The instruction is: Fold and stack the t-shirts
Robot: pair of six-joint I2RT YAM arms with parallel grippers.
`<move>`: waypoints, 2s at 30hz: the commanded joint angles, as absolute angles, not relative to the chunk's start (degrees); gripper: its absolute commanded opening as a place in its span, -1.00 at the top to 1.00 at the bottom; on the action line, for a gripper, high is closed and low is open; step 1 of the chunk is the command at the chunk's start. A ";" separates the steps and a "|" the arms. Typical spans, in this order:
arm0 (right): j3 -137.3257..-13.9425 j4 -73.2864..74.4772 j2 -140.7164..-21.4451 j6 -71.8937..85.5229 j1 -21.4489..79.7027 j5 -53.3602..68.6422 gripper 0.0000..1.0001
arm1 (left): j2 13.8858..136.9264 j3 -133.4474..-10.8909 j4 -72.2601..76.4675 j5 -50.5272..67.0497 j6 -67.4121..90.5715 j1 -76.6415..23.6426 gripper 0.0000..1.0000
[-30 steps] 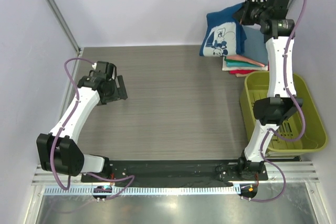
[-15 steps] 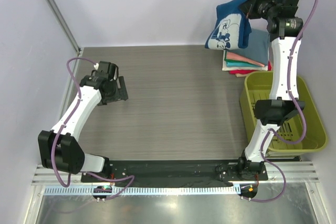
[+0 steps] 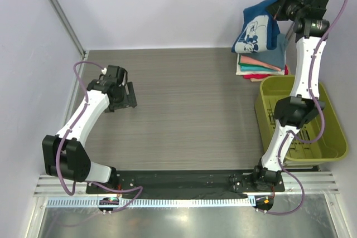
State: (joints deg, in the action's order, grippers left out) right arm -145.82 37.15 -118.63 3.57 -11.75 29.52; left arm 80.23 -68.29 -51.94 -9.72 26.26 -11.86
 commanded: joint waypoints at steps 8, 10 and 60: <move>-152.58 24.45 -127.70 7.04 -18.01 41.03 0.98 | 82.09 -68.47 -51.24 -10.99 25.05 -12.22 -0.74; -152.40 22.16 -128.49 7.12 -18.11 44.20 0.98 | 82.26 -68.55 -51.41 -10.99 25.05 -12.22 -0.73; -85.09 -6.06 -105.56 36.39 -25.58 22.41 -0.91 | 79.81 -68.64 -51.15 -6.33 25.05 -13.71 -0.72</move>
